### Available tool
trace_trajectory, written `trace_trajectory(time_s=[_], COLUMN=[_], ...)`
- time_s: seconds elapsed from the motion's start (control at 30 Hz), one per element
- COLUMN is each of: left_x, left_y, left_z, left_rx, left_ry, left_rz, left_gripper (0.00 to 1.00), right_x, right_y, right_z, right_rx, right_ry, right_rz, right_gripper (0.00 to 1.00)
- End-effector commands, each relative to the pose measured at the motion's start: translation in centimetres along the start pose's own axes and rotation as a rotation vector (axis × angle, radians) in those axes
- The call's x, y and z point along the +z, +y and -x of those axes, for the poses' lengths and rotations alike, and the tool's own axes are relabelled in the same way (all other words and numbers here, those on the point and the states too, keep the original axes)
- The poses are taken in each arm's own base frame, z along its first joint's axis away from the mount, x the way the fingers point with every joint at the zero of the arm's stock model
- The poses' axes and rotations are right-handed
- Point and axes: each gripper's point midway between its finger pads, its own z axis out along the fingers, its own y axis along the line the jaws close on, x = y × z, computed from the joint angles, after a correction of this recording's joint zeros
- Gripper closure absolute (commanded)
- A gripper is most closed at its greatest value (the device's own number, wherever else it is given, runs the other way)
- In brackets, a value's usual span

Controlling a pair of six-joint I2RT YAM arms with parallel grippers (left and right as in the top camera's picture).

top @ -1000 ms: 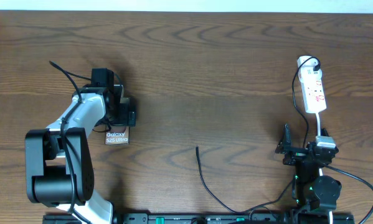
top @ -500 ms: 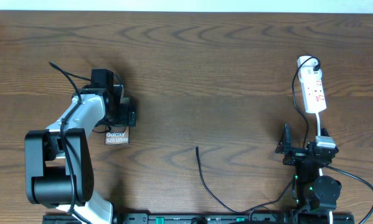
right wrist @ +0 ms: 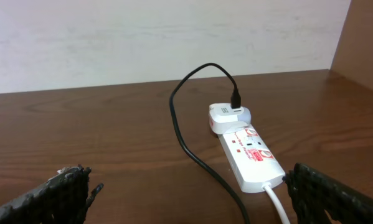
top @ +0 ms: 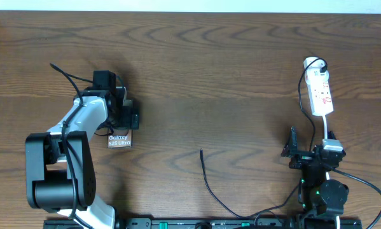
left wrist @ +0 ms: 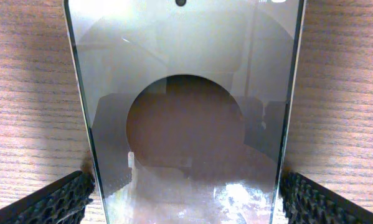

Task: Plug charger to phone and switch on socket
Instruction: 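Close the left gripper on the phone's lower edge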

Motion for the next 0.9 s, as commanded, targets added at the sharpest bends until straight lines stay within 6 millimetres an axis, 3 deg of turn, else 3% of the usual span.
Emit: trace_trajectory(time_s=[0.0,0.7,0.87], left_x=[0.70,0.70,0.70], left_y=[-0.19,-0.19,-0.19], left_z=[-1.52,-1.51,-1.51], left_rx=[0.008,0.008,0.008], left_ry=[0.045,0.045,0.045], left_rz=[-0.007,-0.007,-0.007], left_gripper=[0.02,0.21,0.33], right_x=[-0.02,-0.02,-0.02], right_y=[-0.02,-0.02,-0.02], right_z=[-0.05,-0.05,-0.05], right_rx=[0.013,0.013,0.013], right_ry=[0.000,0.000,0.000], right_rz=[-0.003,-0.003,-0.003], right_gripper=[0.01,0.01,0.01])
